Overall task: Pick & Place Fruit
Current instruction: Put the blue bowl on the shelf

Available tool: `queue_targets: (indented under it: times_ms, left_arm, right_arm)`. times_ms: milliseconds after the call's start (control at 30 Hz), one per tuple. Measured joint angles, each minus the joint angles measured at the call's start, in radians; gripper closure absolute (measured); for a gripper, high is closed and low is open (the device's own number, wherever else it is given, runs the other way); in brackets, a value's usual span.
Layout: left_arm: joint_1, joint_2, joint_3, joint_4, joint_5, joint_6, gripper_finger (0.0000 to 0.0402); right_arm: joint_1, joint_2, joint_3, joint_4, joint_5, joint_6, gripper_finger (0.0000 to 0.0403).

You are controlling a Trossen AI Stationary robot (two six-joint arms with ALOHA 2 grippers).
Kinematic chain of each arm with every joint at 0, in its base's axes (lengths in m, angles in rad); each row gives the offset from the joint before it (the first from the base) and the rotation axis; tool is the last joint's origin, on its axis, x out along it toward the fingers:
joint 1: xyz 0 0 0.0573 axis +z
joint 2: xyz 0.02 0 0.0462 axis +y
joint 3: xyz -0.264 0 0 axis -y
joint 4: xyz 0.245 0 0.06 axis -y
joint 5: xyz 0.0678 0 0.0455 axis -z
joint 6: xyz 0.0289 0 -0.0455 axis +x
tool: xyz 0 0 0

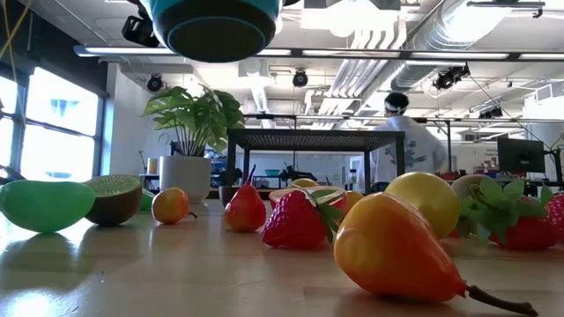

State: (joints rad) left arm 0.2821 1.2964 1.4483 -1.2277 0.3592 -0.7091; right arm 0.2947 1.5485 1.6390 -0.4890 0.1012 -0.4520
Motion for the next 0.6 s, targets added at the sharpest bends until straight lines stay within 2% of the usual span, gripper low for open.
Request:
queue_targets:
  times_ms: [233,600]
  left_arm:
    - [0.0,0.0,0.0,0.007,-0.013,-0.024,0.0399]
    - [0.0,0.0,0.0,0.007,-0.023,-0.056,0.0398]
  right_arm:
    - [-0.007,0.059,0.0,-0.028,0.023,-0.043,0.0189]
    - [-0.006,0.078,0.0,-0.08,0.066,-0.103,0.019]
